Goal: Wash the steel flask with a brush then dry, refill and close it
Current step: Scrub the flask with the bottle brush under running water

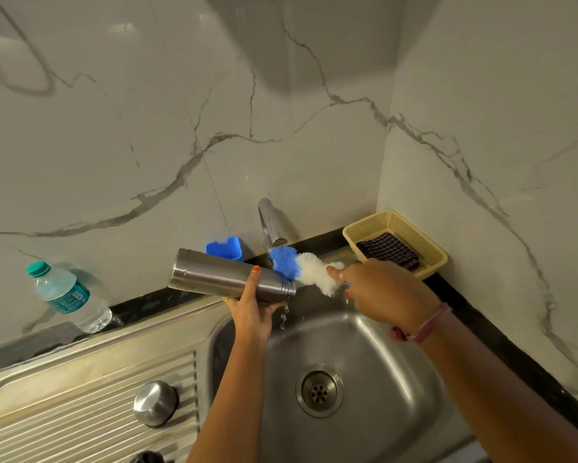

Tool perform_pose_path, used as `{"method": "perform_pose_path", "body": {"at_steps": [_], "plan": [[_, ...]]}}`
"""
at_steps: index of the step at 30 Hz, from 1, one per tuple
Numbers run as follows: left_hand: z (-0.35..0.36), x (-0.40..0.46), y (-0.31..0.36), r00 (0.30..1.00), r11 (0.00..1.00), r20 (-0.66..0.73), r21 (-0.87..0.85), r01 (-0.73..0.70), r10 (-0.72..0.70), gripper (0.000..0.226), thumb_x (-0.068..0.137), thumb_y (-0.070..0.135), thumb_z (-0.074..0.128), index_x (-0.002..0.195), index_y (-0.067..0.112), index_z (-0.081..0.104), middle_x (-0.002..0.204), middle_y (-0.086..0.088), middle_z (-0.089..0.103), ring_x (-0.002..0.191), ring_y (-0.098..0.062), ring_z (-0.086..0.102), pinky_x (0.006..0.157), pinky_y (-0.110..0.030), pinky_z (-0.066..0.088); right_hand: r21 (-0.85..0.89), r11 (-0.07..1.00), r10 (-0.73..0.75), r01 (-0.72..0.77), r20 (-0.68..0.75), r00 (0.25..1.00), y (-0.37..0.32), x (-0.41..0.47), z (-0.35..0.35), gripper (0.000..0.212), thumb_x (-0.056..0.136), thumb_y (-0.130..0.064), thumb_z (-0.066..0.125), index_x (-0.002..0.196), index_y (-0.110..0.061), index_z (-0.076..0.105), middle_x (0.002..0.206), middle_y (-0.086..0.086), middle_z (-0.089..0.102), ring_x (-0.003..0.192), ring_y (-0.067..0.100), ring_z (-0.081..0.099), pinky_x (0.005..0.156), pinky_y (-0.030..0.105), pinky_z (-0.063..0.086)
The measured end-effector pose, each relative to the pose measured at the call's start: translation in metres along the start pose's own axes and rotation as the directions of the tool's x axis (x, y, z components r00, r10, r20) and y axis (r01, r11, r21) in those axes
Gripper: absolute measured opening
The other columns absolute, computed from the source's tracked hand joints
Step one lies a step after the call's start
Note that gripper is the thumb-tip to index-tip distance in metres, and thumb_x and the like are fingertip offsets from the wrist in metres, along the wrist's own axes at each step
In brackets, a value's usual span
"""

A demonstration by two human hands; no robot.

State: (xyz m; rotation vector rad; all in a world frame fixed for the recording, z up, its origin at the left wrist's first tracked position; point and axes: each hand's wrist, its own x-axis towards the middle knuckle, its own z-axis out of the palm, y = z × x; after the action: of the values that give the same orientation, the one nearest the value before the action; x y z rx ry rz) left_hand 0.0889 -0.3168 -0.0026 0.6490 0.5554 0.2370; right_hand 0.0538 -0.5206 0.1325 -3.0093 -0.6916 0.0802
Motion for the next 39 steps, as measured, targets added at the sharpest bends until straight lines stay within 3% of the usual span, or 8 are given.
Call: {"method": "perform_pose_path", "body": {"at_steps": [3, 9, 14, 19, 22, 28, 35, 39], "plan": [[0.000, -0.001, 0.000, 0.999, 0.999, 0.039, 0.053, -0.014, 0.012, 0.067, 0.086, 0.008, 0.072, 0.139, 0.027, 0.035, 0.128, -0.007, 0.058, 0.107, -0.031, 0.062, 0.093, -0.072, 0.046, -0.002, 1.000, -0.002, 0.003, 0.015, 1.000, 0.000, 0.002, 0.006, 0.055, 0.098, -0.012, 0.039, 0.149, -0.030, 0.028, 0.104, 0.008, 0.057, 0.076, 0.014, 0.041, 0.065, 0.026, 0.032], [-0.005, -0.001, 0.002, 0.999, 1.000, 0.039, 0.023, 0.009, -0.010, 0.070, 0.082, 0.009, 0.073, 0.142, 0.021, 0.038, 0.133, -0.012, 0.058, 0.119, -0.037, 0.060, 0.093, -0.071, 0.046, 0.030, 0.999, 0.033, -0.035, 0.066, 0.997, 0.026, -0.007, -0.017, 0.050, 0.096, -0.013, 0.044, 0.142, -0.032, 0.041, 0.084, 0.001, 0.059, 0.065, 0.011, 0.049, 0.058, 0.026, 0.038], [-0.002, -0.001, -0.001, 0.999, 1.000, 0.041, 0.025, 0.005, -0.006, 0.060, 0.088, 0.004, 0.067, 0.138, 0.019, 0.038, 0.135, -0.014, 0.055, 0.119, -0.037, 0.059, 0.096, -0.070, 0.046, 0.019, 1.000, 0.011, -0.011, -0.018, 1.000, 0.003, -0.002, 0.000, 0.056, 0.098, -0.010, 0.038, 0.148, -0.033, 0.029, 0.088, 0.001, 0.045, 0.076, 0.015, 0.043, 0.059, 0.026, 0.032], [-0.001, -0.003, 0.004, 0.999, 0.999, 0.026, 0.031, -0.022, 0.021, 0.071, 0.076, 0.014, 0.077, 0.136, 0.024, 0.042, 0.127, -0.009, 0.060, 0.116, -0.034, 0.060, 0.092, -0.069, 0.048, 0.077, 0.997, 0.019, -0.021, 0.033, 0.999, 0.023, -0.009, -0.008, 0.053, 0.098, -0.016, 0.043, 0.143, -0.041, 0.034, 0.071, -0.008, 0.044, 0.059, 0.005, 0.042, 0.051, 0.022, 0.034], [-0.001, -0.002, 0.003, 1.000, 1.000, 0.018, -0.005, -0.026, 0.026, 0.068, 0.079, 0.018, 0.076, 0.138, 0.023, 0.041, 0.125, -0.009, 0.061, 0.113, -0.033, 0.062, 0.093, -0.069, 0.048, 0.086, 0.994, 0.056, -0.060, 0.044, 0.997, 0.031, -0.011, -0.013, 0.054, 0.097, -0.015, 0.044, 0.143, -0.042, 0.033, 0.072, -0.005, 0.050, 0.065, 0.010, 0.052, 0.062, 0.029, 0.048], [-0.003, -0.003, 0.001, 0.999, 1.000, 0.041, -0.011, -0.021, 0.021, 0.054, 0.086, 0.014, 0.071, 0.132, 0.023, 0.045, 0.126, -0.010, 0.063, 0.109, -0.031, 0.065, 0.096, -0.069, 0.046, 0.077, 0.996, 0.035, -0.034, -0.013, 0.999, 0.009, 0.002, 0.013, 0.055, 0.099, -0.015, 0.041, 0.148, -0.035, 0.027, 0.083, -0.003, 0.043, 0.065, 0.008, 0.043, 0.058, 0.023, 0.035], [-0.009, 0.003, 0.003, 0.999, 1.000, 0.043, -0.023, 0.008, -0.007, 0.039, 0.090, 0.011, 0.068, 0.122, 0.025, 0.049, 0.130, -0.014, 0.059, 0.119, -0.037, 0.059, 0.097, -0.072, 0.043, 0.106, 0.993, 0.047, -0.054, 0.069, 0.997, 0.028, -0.011, -0.008, 0.047, 0.095, -0.014, 0.045, 0.138, -0.033, 0.046, 0.078, -0.003, 0.054, 0.069, 0.013, 0.055, 0.067, 0.032, 0.049], [-0.003, 0.001, -0.002, 0.999, 1.000, 0.033, -0.017, 0.010, -0.009, 0.057, 0.088, 0.013, 0.070, 0.138, 0.019, 0.042, 0.132, -0.015, 0.059, 0.119, -0.037, 0.059, 0.097, -0.069, 0.046, 0.009, 1.000, -0.004, 0.004, -0.002, 1.000, 0.003, -0.005, 0.006, 0.056, 0.097, -0.009, 0.039, 0.147, -0.031, 0.030, 0.079, -0.002, 0.041, 0.067, 0.011, 0.044, 0.061, 0.025, 0.037]]}}
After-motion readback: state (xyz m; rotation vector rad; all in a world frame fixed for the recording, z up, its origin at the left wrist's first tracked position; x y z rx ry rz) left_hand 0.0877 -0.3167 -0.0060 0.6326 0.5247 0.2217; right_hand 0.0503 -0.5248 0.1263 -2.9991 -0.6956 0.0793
